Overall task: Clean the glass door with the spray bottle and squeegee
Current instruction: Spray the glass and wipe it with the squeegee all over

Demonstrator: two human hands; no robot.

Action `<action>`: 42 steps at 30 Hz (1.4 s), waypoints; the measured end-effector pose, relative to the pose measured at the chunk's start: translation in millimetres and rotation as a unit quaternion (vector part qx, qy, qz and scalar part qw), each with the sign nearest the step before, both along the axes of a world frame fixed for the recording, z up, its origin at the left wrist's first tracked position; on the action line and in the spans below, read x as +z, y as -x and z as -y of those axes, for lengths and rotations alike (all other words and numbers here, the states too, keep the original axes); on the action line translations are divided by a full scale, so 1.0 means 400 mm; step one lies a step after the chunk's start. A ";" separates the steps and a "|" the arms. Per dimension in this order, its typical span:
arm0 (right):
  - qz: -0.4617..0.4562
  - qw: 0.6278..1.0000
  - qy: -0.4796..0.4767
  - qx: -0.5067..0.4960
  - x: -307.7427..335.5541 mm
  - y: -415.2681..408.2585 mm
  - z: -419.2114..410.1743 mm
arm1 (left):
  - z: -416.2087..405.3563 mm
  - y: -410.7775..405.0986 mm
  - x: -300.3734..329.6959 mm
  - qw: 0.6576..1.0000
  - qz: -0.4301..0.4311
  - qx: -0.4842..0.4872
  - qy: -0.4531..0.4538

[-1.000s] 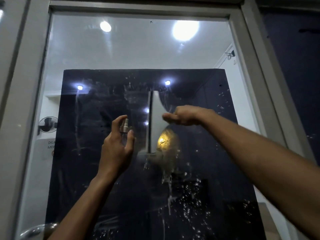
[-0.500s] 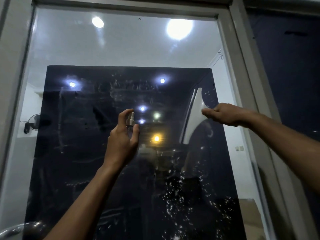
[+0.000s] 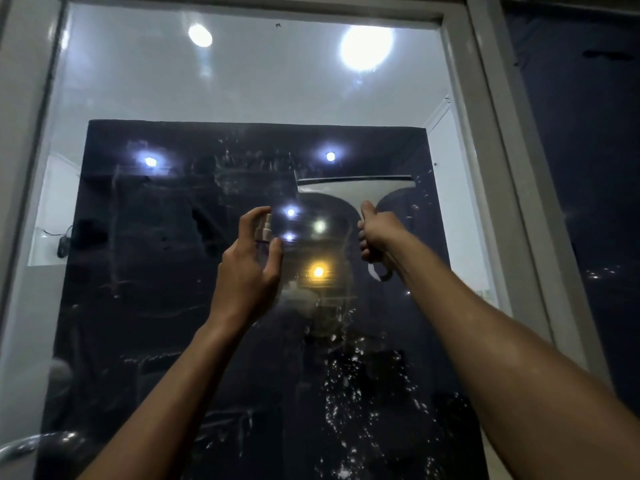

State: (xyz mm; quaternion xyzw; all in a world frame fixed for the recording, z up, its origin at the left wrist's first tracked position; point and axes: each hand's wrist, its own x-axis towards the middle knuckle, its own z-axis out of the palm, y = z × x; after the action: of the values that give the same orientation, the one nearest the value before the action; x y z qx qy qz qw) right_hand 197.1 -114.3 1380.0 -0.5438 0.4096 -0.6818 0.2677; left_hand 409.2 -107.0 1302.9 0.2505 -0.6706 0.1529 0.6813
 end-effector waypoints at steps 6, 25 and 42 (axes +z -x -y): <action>-0.005 0.999 -0.028 -0.031 -0.256 0.000 -0.011 | 0.024 0.010 -0.059 1.000 -0.008 -0.006 -0.011; -0.387 0.877 0.111 -0.263 -0.166 0.141 -0.082 | -0.019 0.060 -0.061 0.999 0.005 -0.022 -0.030; -0.544 0.785 -0.099 -0.280 -0.039 0.487 -0.132 | 0.003 0.131 -0.059 0.999 0.018 -0.029 -0.031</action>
State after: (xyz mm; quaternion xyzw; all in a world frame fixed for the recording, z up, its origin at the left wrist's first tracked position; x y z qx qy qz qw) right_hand 2.3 -61.5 1364.6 -0.6564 0.6869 -0.2737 -0.1496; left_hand 356.6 -108.0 1279.2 0.2495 -0.6942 0.1170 0.6650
